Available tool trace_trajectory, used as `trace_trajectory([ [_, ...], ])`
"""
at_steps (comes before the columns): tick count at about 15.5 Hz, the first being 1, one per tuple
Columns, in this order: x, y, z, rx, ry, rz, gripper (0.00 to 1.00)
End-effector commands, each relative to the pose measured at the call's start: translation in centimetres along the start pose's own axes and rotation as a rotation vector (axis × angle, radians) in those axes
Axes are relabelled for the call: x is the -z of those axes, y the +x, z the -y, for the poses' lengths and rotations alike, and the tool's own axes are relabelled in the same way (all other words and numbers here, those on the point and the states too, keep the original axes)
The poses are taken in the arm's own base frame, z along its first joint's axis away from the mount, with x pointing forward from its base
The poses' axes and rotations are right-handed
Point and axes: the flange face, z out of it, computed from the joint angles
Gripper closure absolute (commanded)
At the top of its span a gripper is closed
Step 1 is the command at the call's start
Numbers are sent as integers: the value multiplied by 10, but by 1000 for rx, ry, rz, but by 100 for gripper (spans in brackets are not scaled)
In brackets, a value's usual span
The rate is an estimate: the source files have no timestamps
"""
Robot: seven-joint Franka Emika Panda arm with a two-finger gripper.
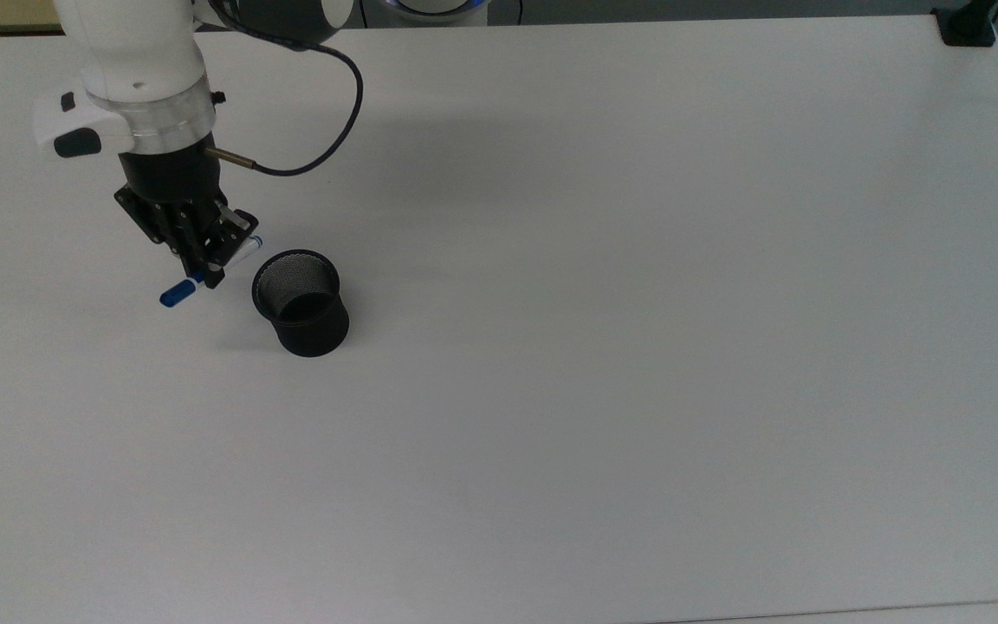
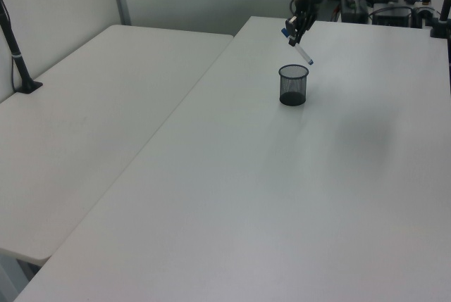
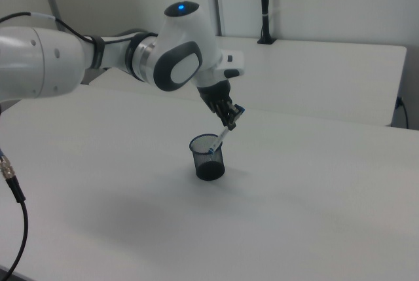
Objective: Insert the marker
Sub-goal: 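Tilt the marker tip-down and lower it into the mesh cup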
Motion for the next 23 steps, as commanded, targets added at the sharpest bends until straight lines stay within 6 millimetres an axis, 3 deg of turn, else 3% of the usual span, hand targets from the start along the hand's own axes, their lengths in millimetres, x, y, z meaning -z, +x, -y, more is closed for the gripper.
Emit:
trace_trajectory([
  [1, 29, -8, -2, -6, 29, 34, 93],
  [4, 15, -9, 13, -11, 38, 34, 93],
  [8, 11, -6, 24, -31, 43, 2, 93],
  [14, -30, -8, 45, -34, 26, -7, 92],
  [19, -38, -11, 59, -17, 32, -25, 90],
  [22, -37, -11, 59, -38, 31, -21, 67],
  [23, -38, -13, 59, -38, 30, -14, 63],
])
